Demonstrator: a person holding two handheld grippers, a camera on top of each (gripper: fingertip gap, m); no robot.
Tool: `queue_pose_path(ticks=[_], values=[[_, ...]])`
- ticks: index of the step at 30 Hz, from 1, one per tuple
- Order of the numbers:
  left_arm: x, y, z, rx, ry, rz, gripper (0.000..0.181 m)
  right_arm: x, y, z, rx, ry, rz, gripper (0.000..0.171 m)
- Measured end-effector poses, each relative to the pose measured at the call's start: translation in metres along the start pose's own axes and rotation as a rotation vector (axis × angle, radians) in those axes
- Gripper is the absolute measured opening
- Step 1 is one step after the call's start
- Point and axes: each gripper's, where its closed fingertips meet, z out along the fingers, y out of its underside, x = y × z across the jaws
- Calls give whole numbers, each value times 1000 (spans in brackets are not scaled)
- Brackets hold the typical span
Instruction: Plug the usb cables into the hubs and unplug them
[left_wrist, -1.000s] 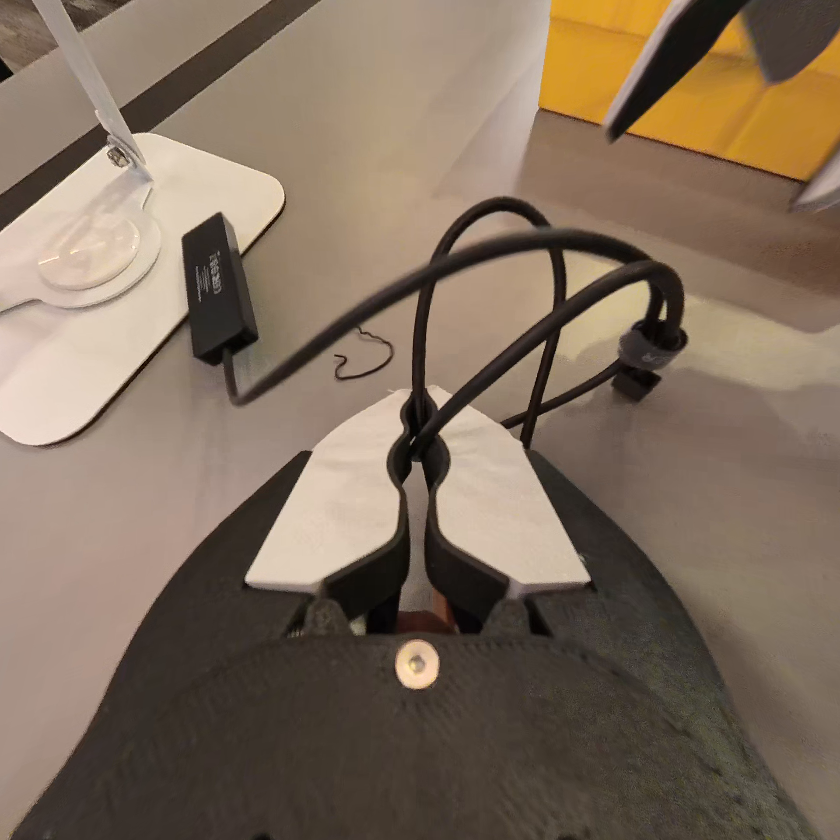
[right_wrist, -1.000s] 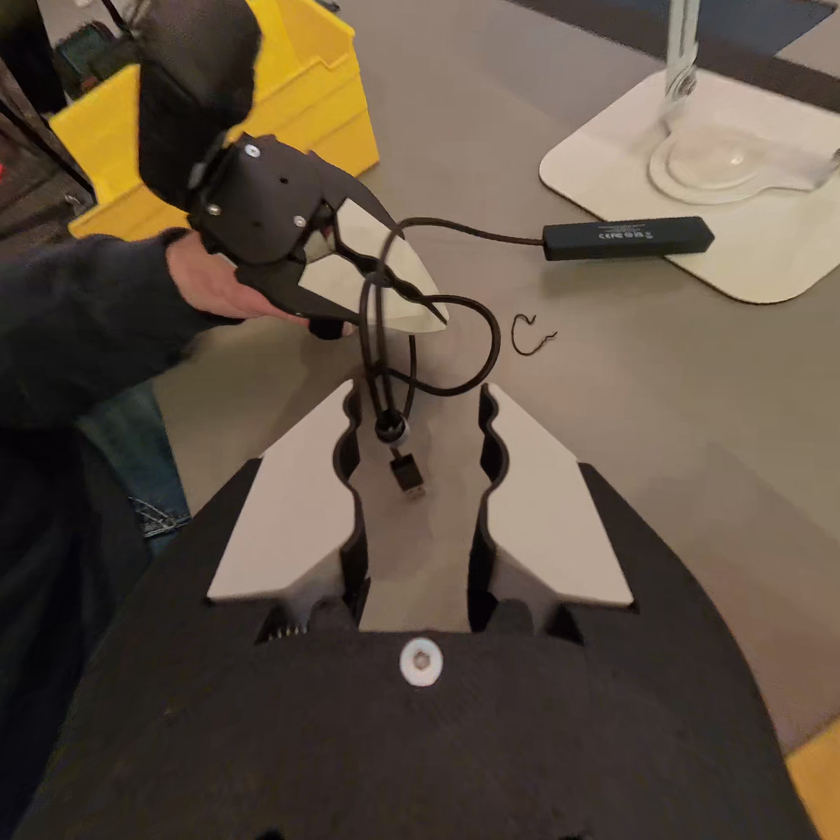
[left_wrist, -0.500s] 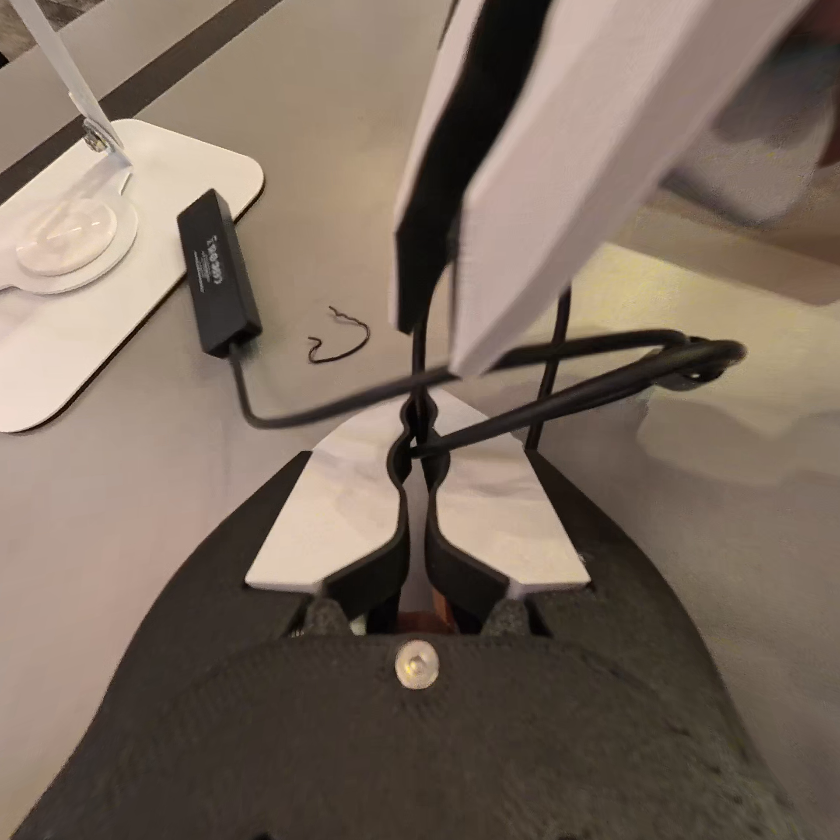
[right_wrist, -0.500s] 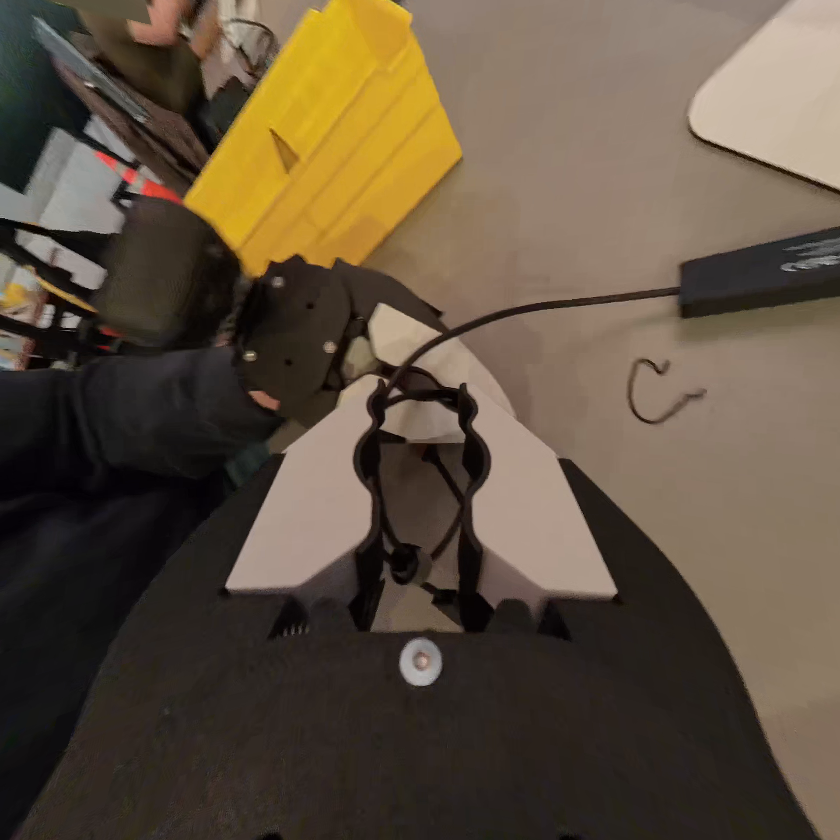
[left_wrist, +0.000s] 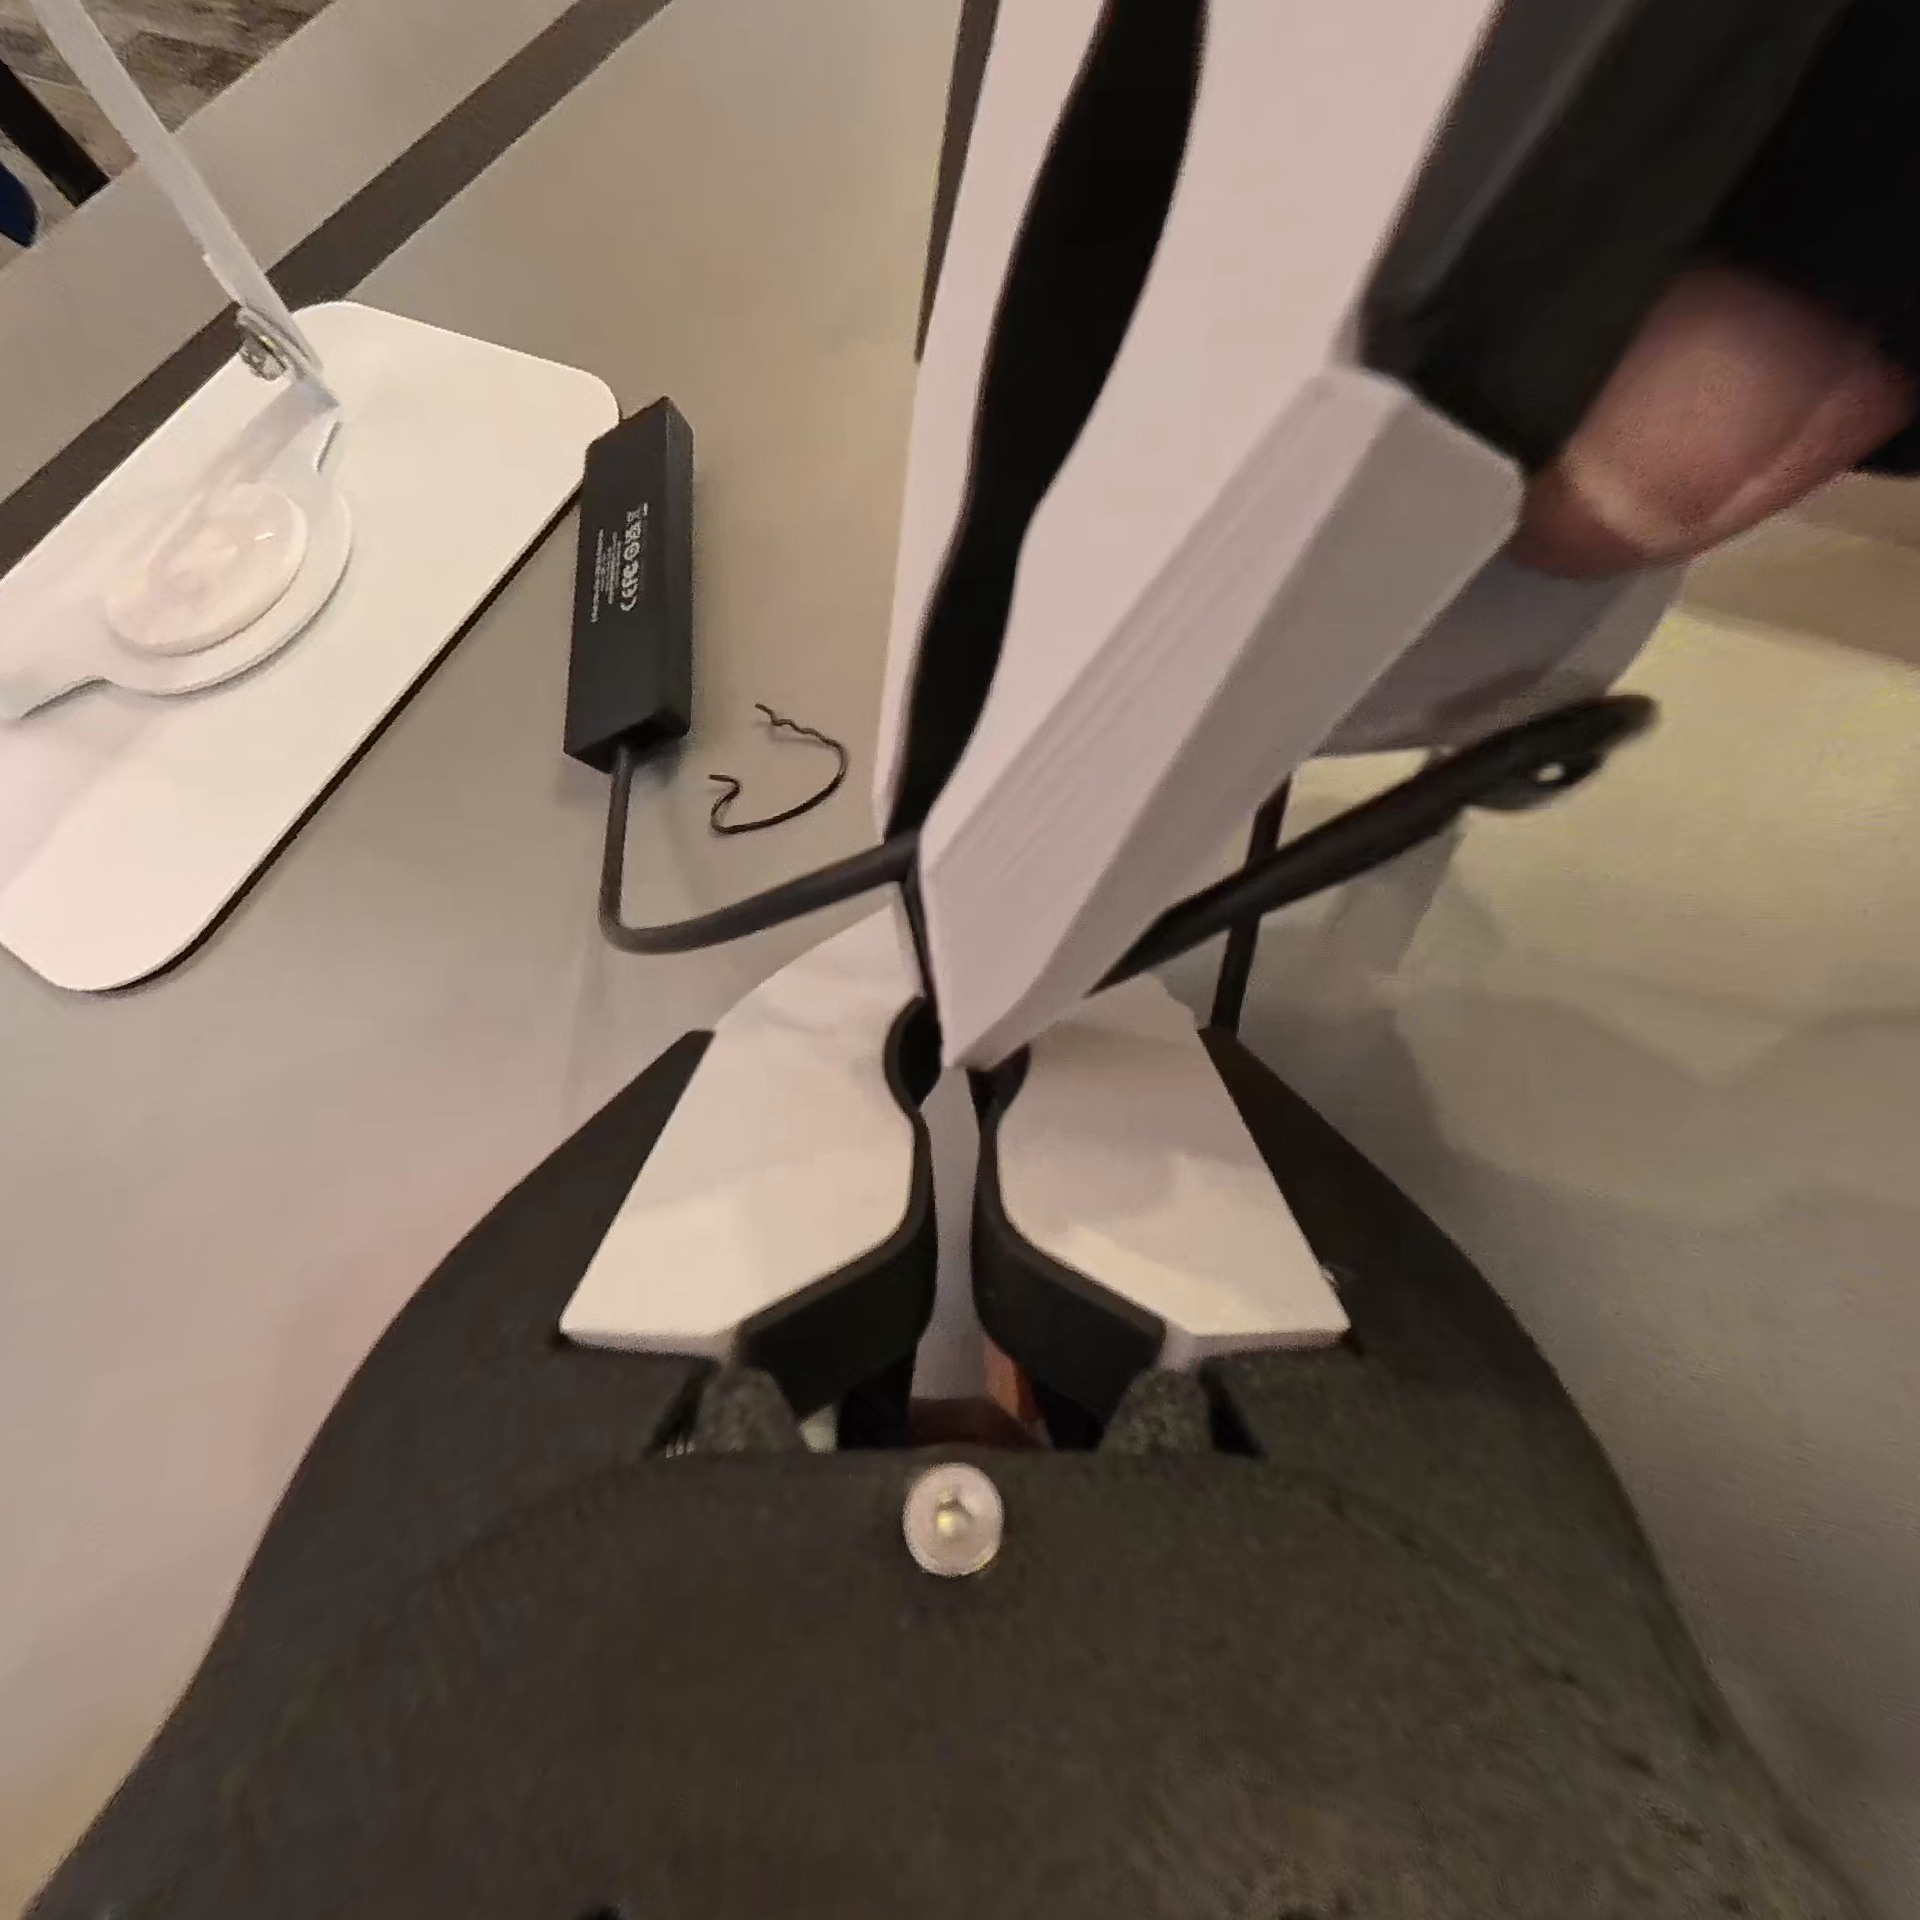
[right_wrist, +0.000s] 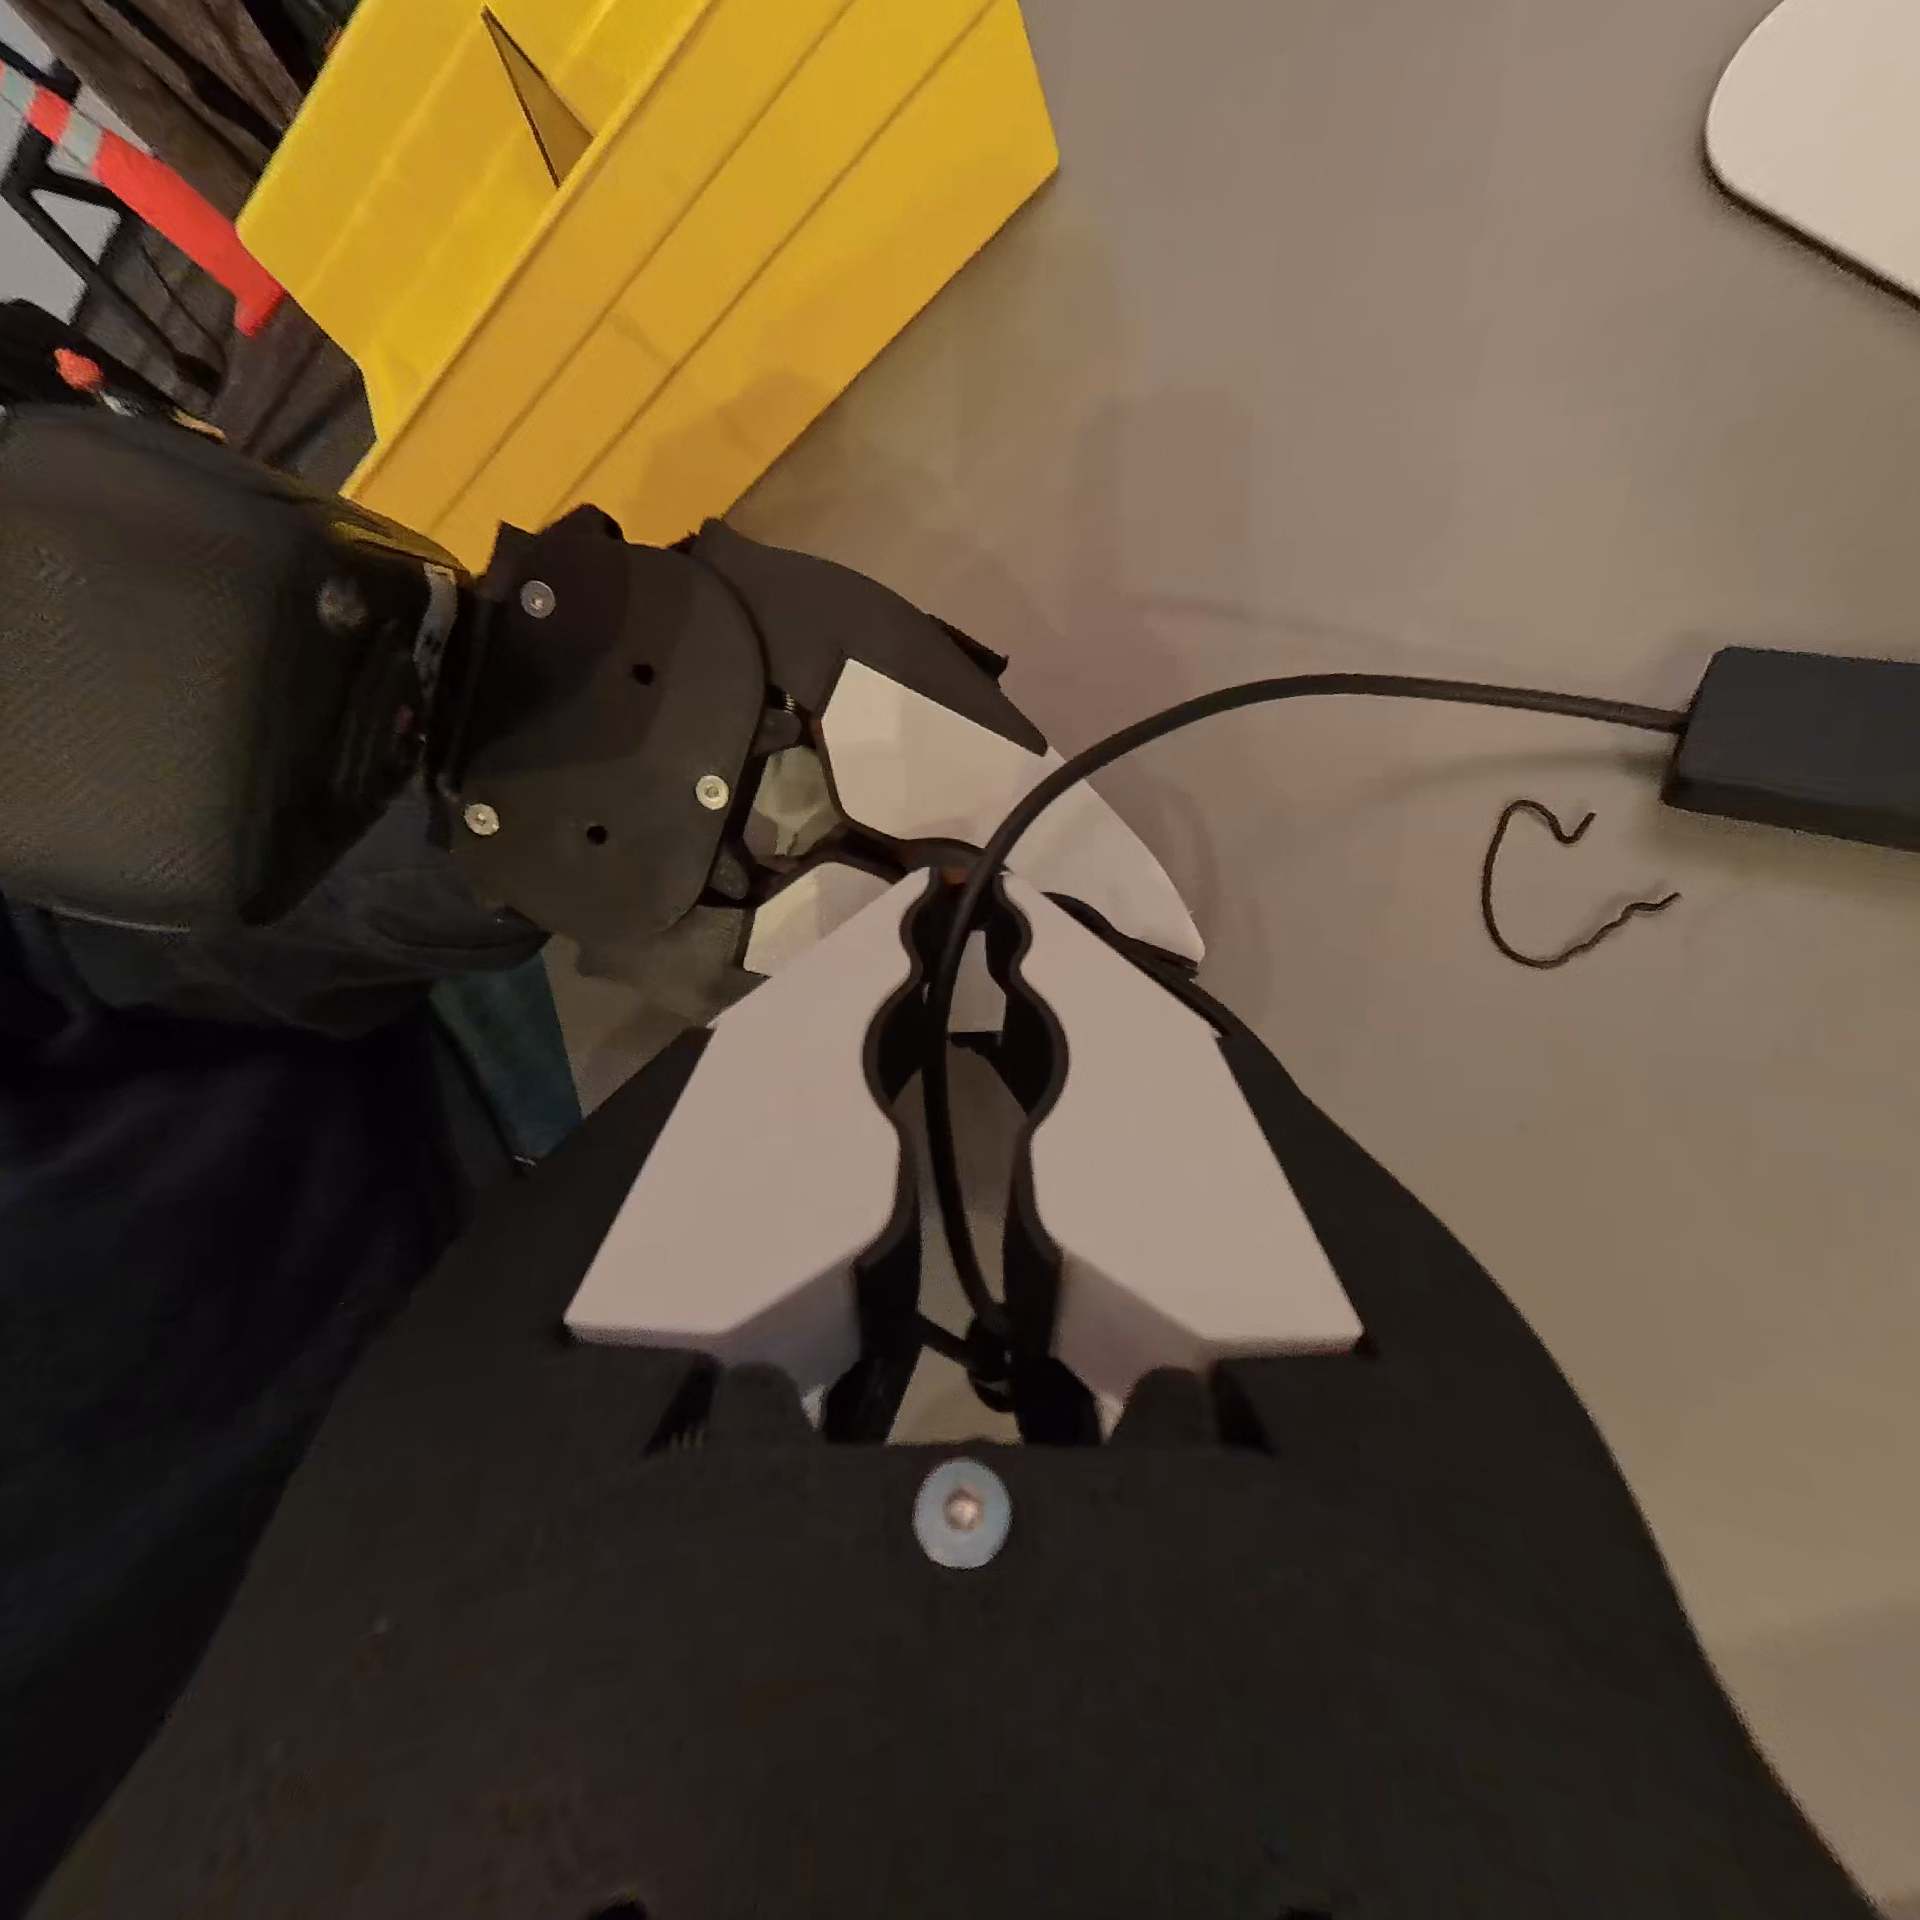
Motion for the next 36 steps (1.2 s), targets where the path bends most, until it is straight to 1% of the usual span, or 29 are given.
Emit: queue_pose_path(ticks=[2,6,9,11,13,15,17,18,20,21,23,25,28,29,31,34,35,36], values=[[1,2,0,-5,-2,11,0,-1,-5,-5,54,-17,16,1],[1,6,-2,-7,10,-2,0,-1,-21,-29,178,3,-14,0],[-4,6,-6,19,12,-50,0,-6,-43,-67,318,22,-49,0],[-10,-2,-12,86,47,-163,0,-8,-53,-100,402,44,-68,0],[-13,-15,-22,205,153,-343,0,-7,-57,-132,470,88,-86,0],[-17,-32,-33,332,278,-540,0,-5,-56,-155,516,125,-82,0],[-24,-56,-53,512,358,-652,0,2,-41,-155,449,216,-113,0],[-30,-64,-62,566,391,-702,0,5,-32,-152,411,254,-131,0],[-41,-77,-81,676,435,-732,0,14,-22,-164,435,293,-103,0],[-42,-82,-88,700,456,-725,0,18,-20,-171,474,282,-76,0],[-36,-88,-91,688,428,-654,0,23,-15,-172,490,290,-58,0],[-39,-91,-101,752,468,-702,0,20,-14,-175,510,276,-55,0],[-44,-91,-107,835,520,-781,0,15,-11,-170,493,284,-83,0],[-41,-92,-109,839,557,-792,0,14,-12,-172,513,273,-73,0],[-25,-92,-106,776,635,-740,8,16,-11,-178,524,295,-71,0],[-24,-69,-91,639,539,-638,7,14,-14,-196,552,328,-86,0],[-21,-65,-92,620,570,-639,0,15,-15,-203,557,335,-86,0],[-18,-60,-90,590,566,-622,0,16,-15,-207,562,335,-85,0]])
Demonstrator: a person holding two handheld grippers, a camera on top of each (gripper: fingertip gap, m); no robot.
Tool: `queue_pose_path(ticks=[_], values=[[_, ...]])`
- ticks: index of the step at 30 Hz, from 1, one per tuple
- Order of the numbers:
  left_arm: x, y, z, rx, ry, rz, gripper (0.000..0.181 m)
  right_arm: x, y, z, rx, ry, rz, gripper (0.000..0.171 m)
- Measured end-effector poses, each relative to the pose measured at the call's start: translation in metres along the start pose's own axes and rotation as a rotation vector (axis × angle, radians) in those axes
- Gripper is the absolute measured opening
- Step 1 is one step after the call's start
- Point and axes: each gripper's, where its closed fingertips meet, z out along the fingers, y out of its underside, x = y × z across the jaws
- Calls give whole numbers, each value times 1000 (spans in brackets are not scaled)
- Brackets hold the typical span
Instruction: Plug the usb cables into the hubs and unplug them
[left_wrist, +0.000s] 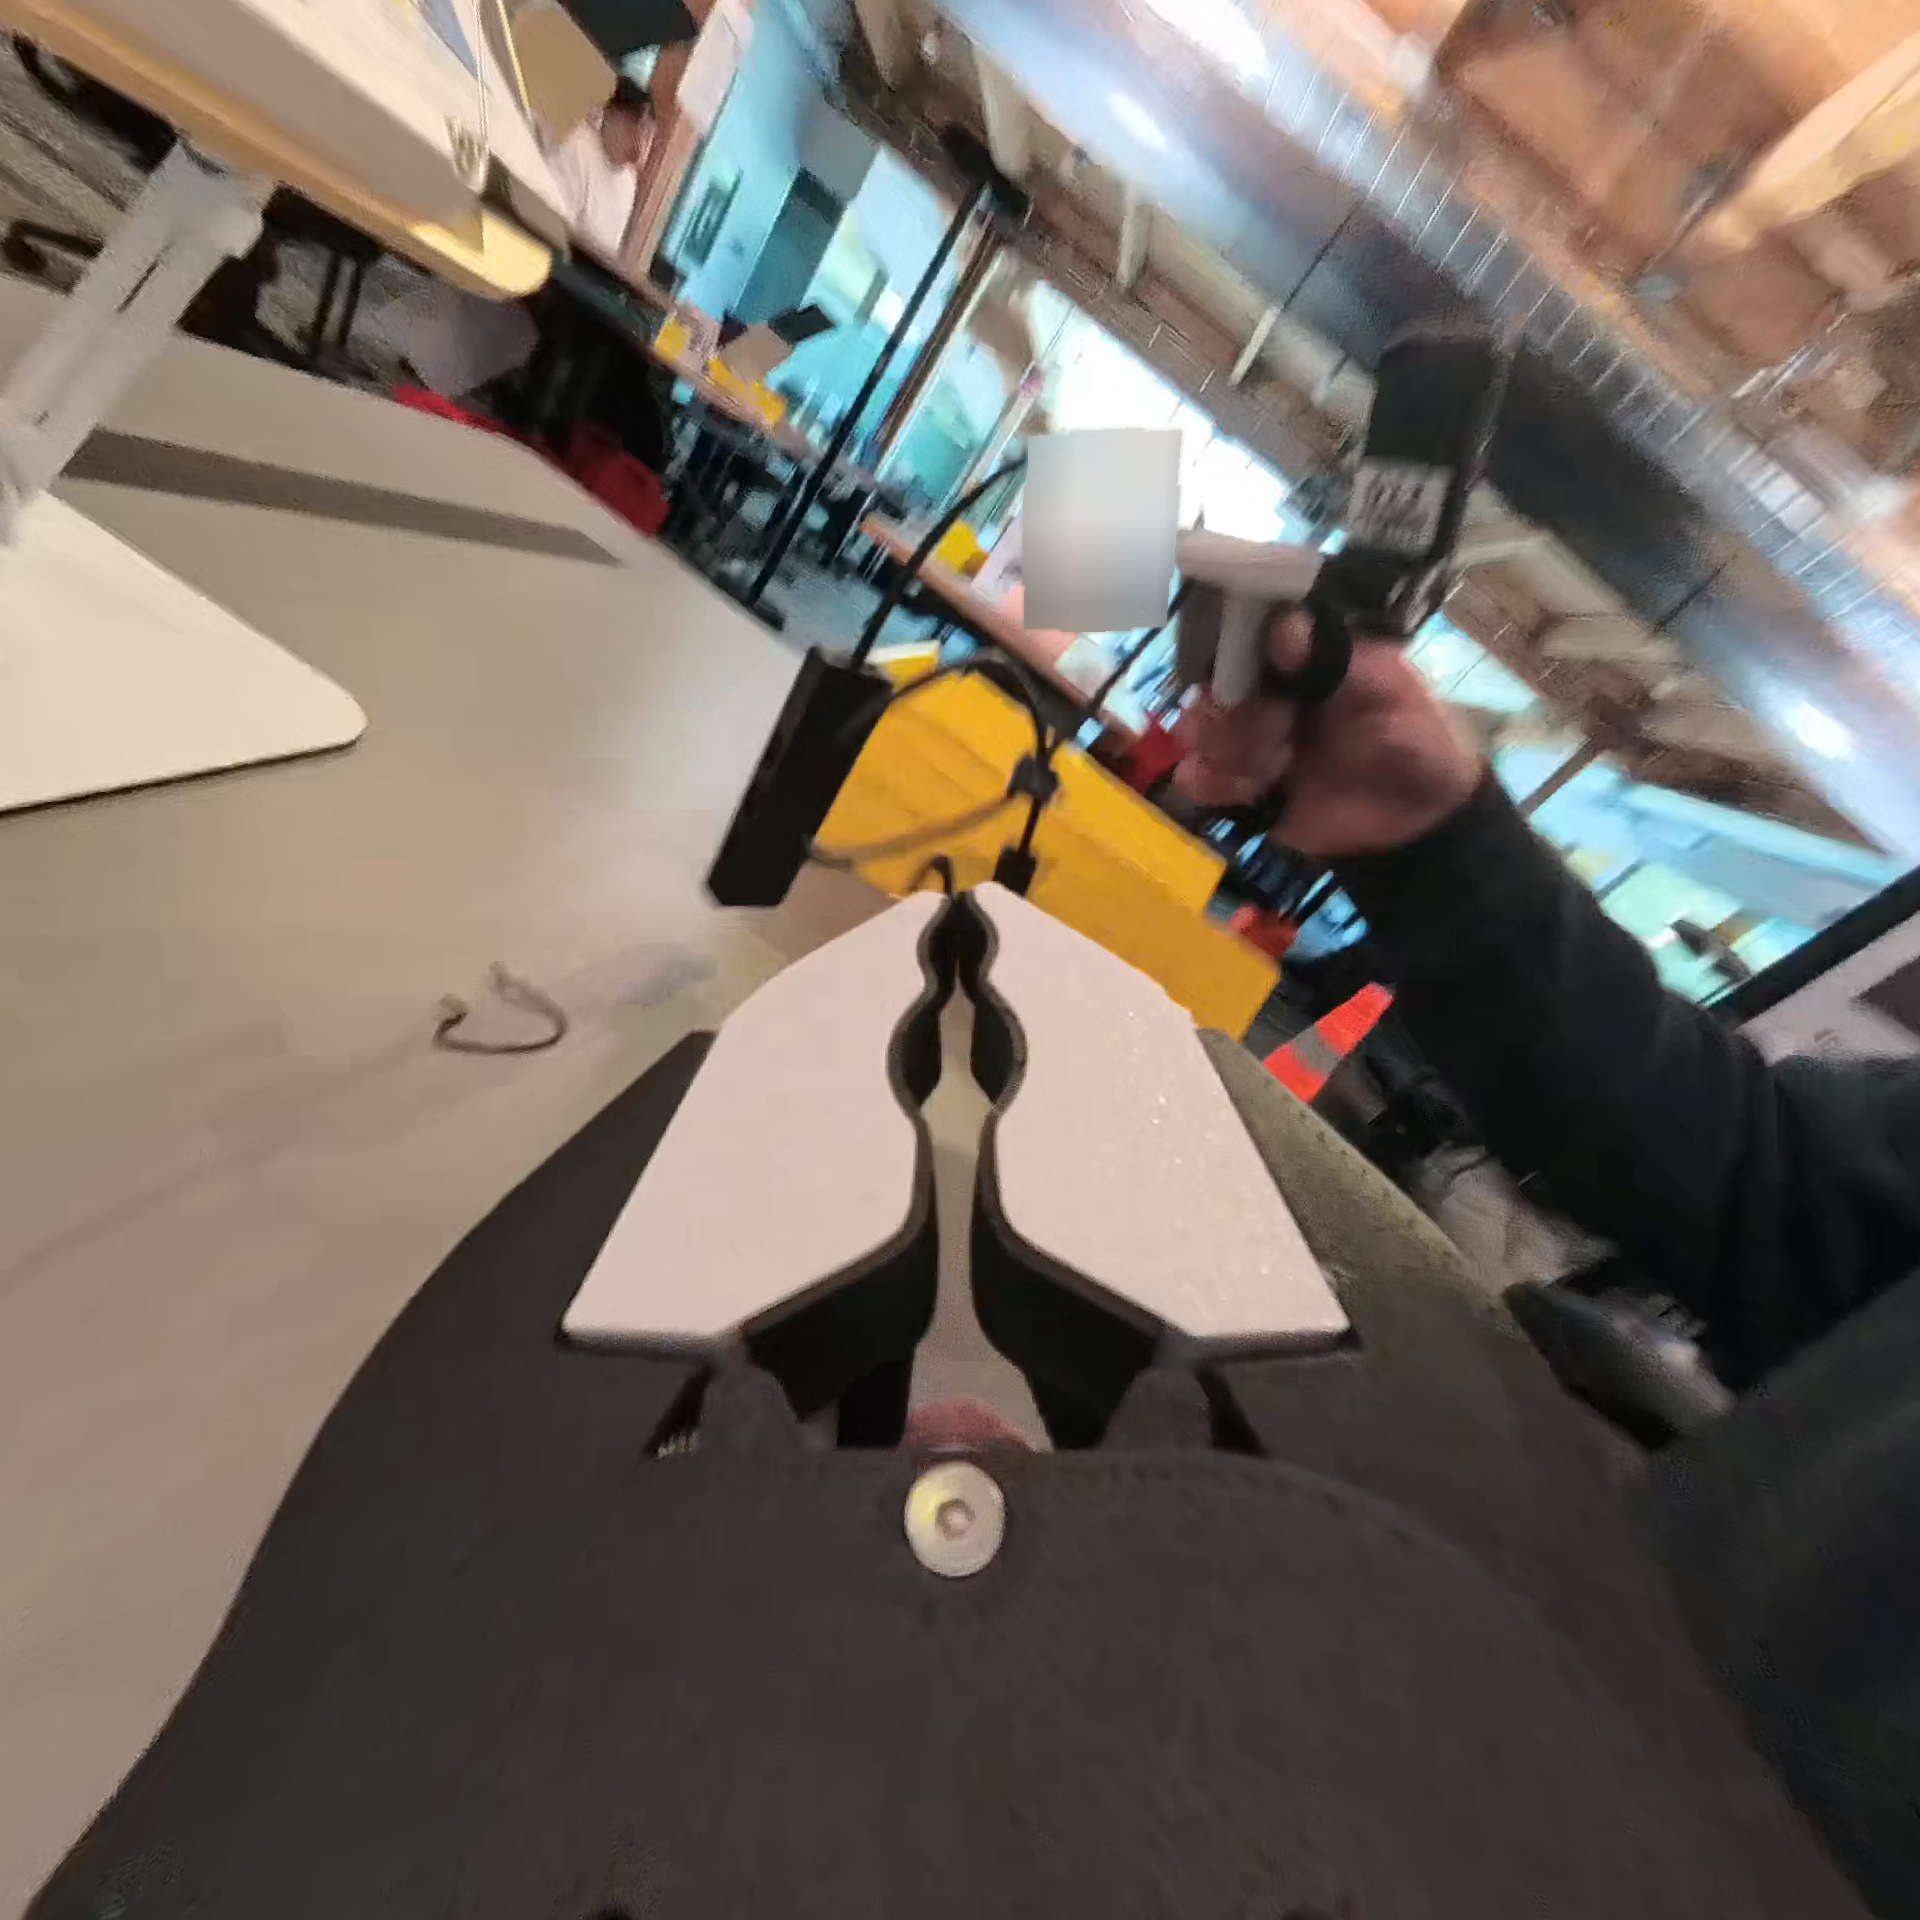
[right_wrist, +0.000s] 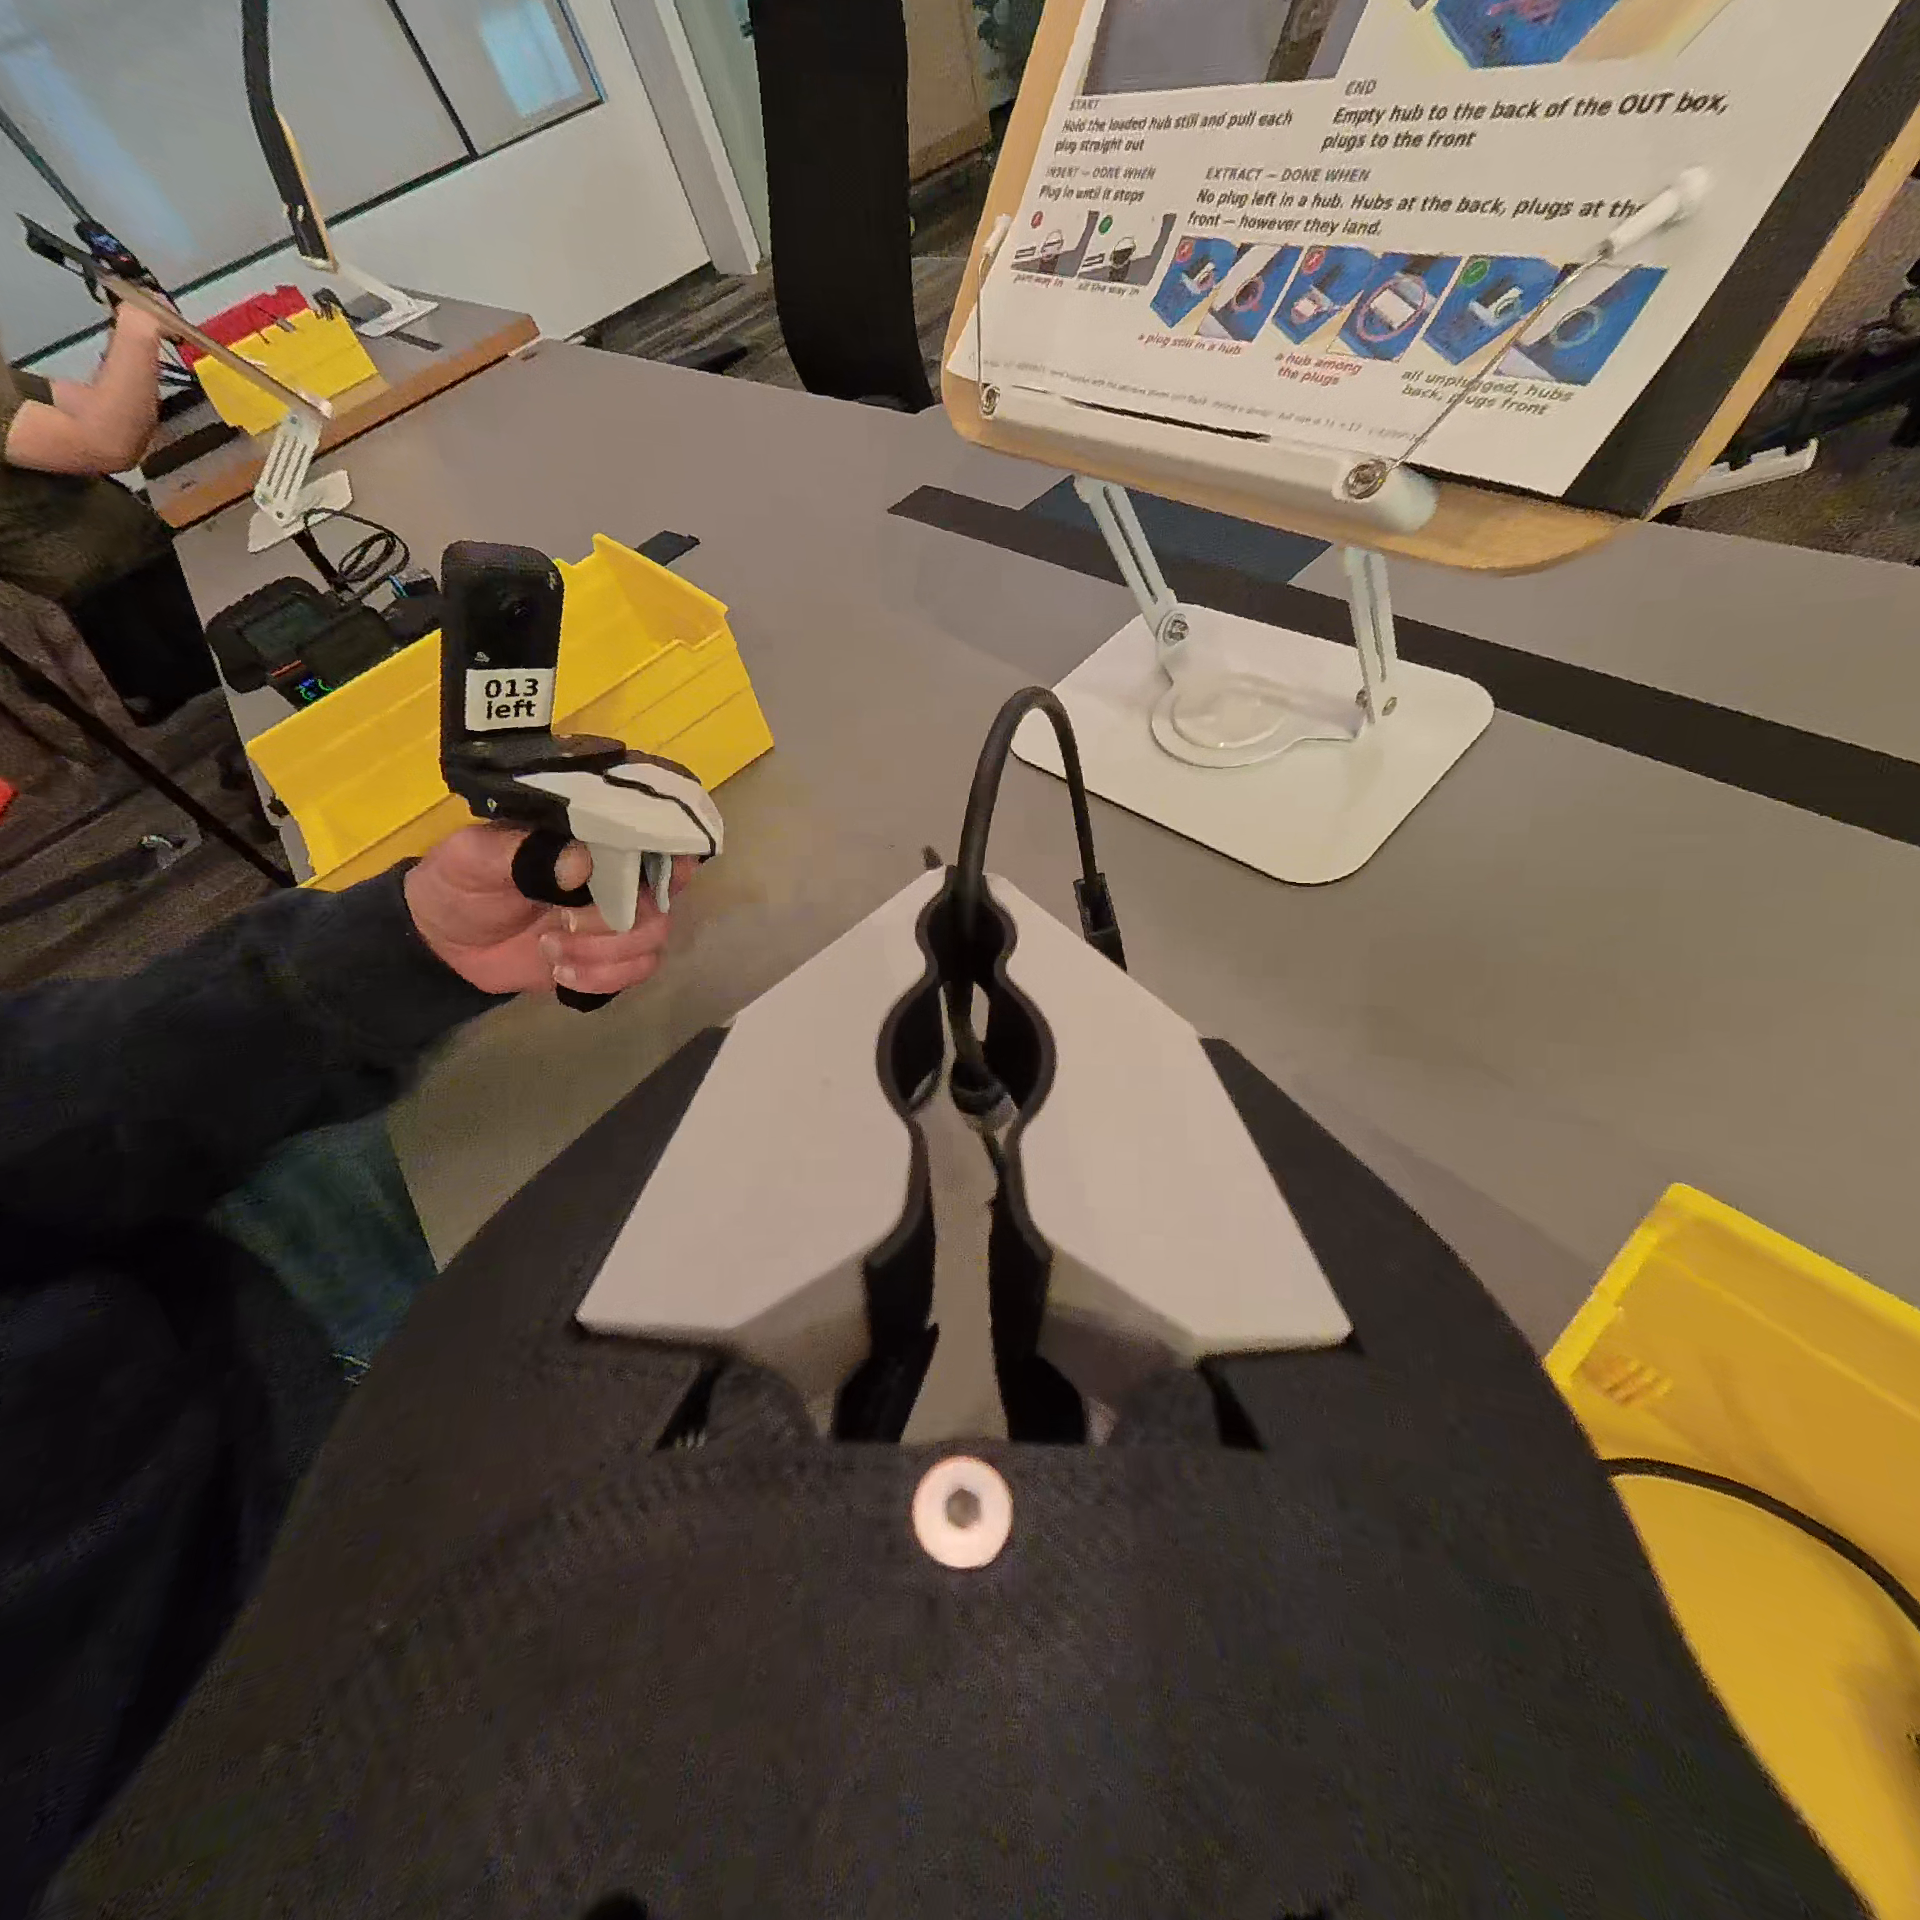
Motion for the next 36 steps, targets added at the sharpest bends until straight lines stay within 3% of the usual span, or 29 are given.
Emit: queue_pose_path(ticks=[2,8,15,19,27,36], values=[[-7,25,6,-155,-78,98,0,1,-5,-2,0,6,-16,0],[-6,55,24,-291,-123,196,0,-5,-45,-19,53,19,-94,0],[-26,74,30,-408,-250,308,14,8,-126,-96,130,130,-199,0],[-35,83,28,-460,-298,330,20,17,-141,-141,74,204,-228,0],[-47,97,27,-580,-387,422,32,91,-61,-173,-193,316,-107,0],[-53,101,22,-628,-427,435,37,181,61,-145,-453,465,-50,0]])
